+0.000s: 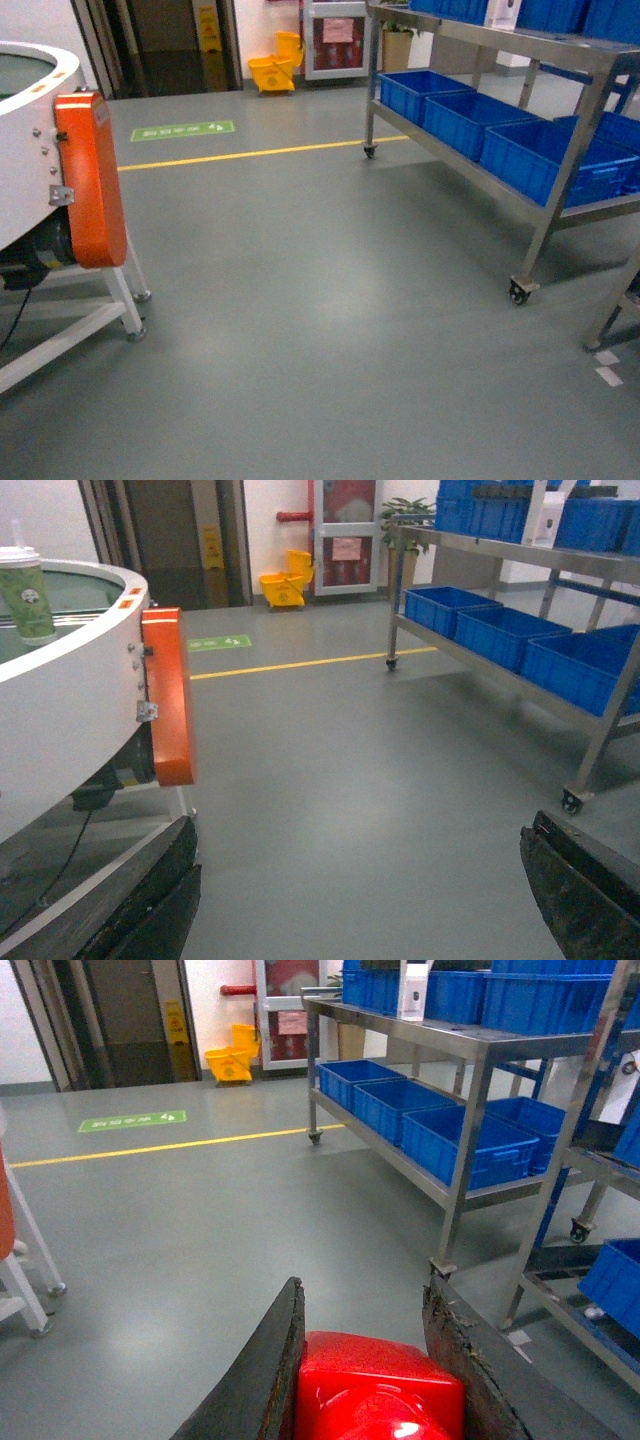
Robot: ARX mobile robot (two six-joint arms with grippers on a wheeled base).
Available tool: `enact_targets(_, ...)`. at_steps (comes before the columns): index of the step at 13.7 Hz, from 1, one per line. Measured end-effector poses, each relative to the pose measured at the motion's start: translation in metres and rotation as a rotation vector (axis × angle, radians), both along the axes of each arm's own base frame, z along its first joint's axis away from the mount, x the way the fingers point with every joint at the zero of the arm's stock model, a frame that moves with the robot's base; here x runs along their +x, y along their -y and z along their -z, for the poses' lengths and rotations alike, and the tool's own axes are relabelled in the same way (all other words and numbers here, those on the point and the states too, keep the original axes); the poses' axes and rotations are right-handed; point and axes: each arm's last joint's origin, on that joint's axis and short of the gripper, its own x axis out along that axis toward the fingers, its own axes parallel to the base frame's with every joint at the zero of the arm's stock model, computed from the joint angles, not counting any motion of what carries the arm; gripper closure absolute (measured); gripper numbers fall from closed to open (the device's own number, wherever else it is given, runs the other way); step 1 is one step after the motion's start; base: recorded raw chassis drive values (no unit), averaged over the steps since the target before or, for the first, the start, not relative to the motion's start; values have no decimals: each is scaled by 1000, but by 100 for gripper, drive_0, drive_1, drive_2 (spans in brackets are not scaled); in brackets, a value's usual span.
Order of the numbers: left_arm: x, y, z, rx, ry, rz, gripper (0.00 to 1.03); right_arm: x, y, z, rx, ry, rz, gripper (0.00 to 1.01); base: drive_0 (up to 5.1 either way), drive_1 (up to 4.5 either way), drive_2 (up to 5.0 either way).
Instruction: Pick red block from blue box to shelf
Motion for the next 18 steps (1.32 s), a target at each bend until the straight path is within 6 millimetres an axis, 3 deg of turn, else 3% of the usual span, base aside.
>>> enact_targets(18,0,0,0,0,0,0,5,0,0,0,0,0,0,72,-147,-147,-147)
